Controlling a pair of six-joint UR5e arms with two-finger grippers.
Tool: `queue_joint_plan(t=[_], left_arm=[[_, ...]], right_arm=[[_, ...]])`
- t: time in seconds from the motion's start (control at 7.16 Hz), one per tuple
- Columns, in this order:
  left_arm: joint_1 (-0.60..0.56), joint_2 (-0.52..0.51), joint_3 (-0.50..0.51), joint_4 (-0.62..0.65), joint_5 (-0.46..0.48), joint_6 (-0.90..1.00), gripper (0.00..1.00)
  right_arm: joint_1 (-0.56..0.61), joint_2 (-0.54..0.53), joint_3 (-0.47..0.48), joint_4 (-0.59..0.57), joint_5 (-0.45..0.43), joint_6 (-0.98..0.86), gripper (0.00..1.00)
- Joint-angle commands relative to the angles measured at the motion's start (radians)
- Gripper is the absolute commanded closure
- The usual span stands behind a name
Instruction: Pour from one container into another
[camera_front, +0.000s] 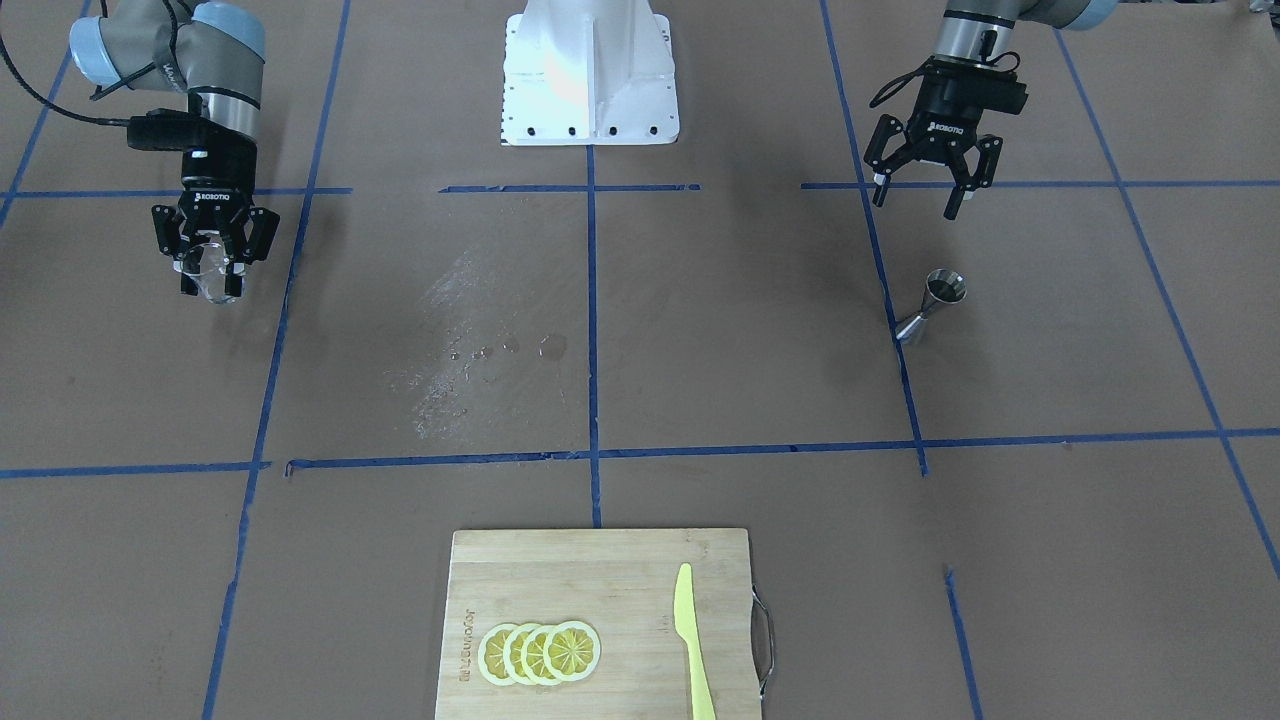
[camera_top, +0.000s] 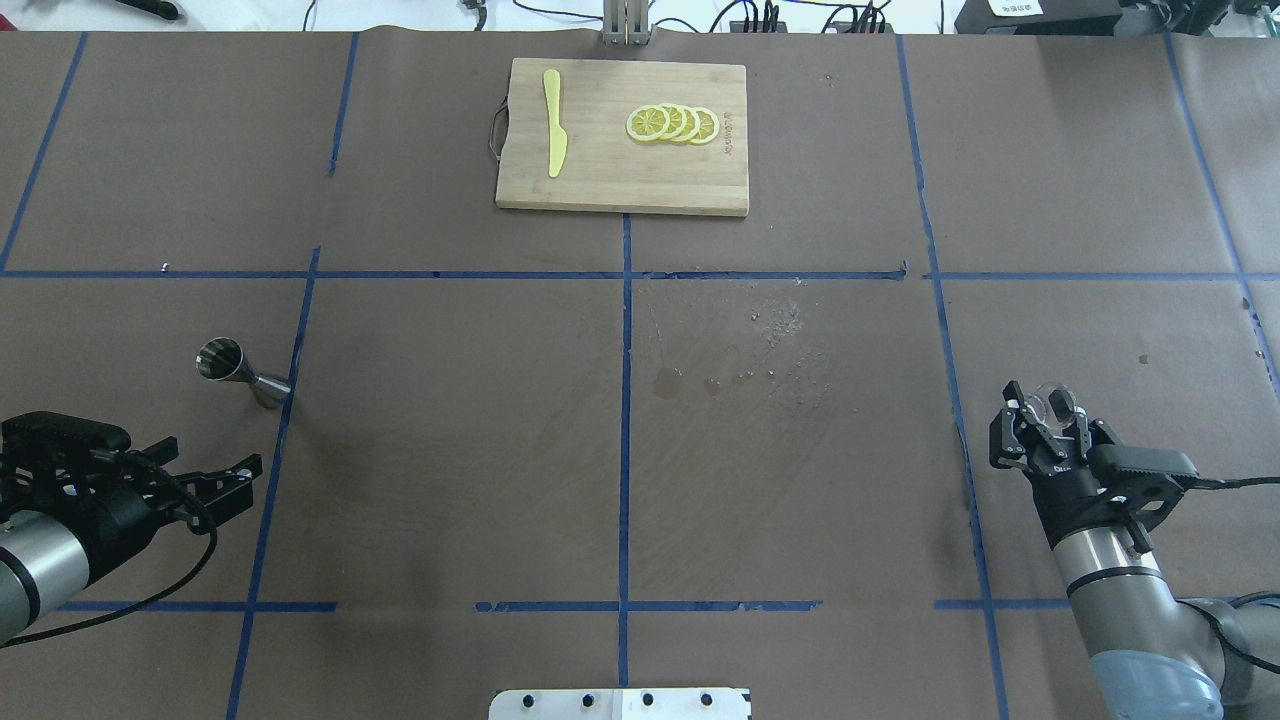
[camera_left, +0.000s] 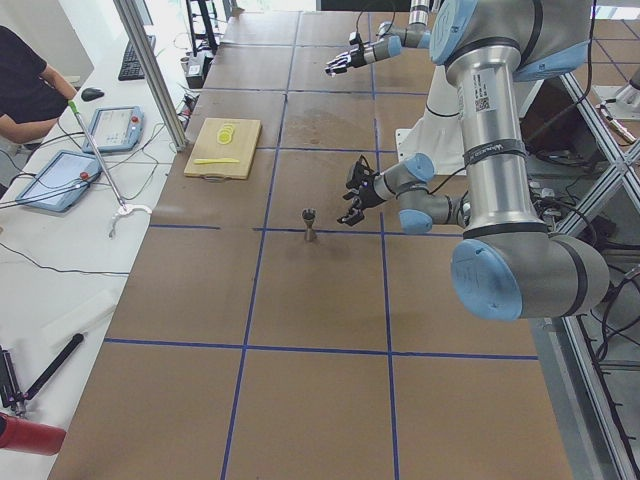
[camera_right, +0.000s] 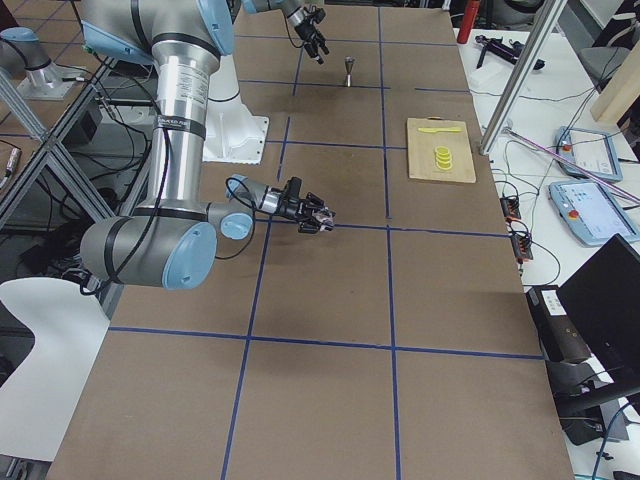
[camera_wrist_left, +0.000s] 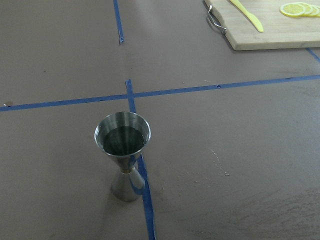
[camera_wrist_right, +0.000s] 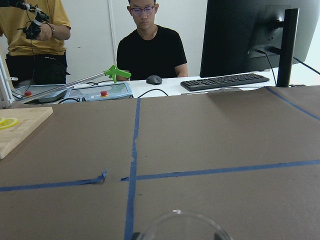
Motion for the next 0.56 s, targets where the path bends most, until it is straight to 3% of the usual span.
queue_joint_plan(t=[0.0, 0.14, 0.42], left_arm=[[-0.027, 0.009, -0.028, 0.000, -0.049, 0.018, 0.00], [-0.059, 0.013, -0.044, 0.002, -0.093, 0.045, 0.00], [-0.067, 0.015, -0.048, 0.002, -0.095, 0.058, 0.00]], right_arm=[[-0.024, 0.047, -0.052, 0.000, -0.008, 0.002, 1.00], [-0.028, 0.062, -0.080, 0.000, -0.014, 0.002, 1.00], [-0.037, 0.062, -0.086, 0.000, -0.027, -0.001, 1.00]])
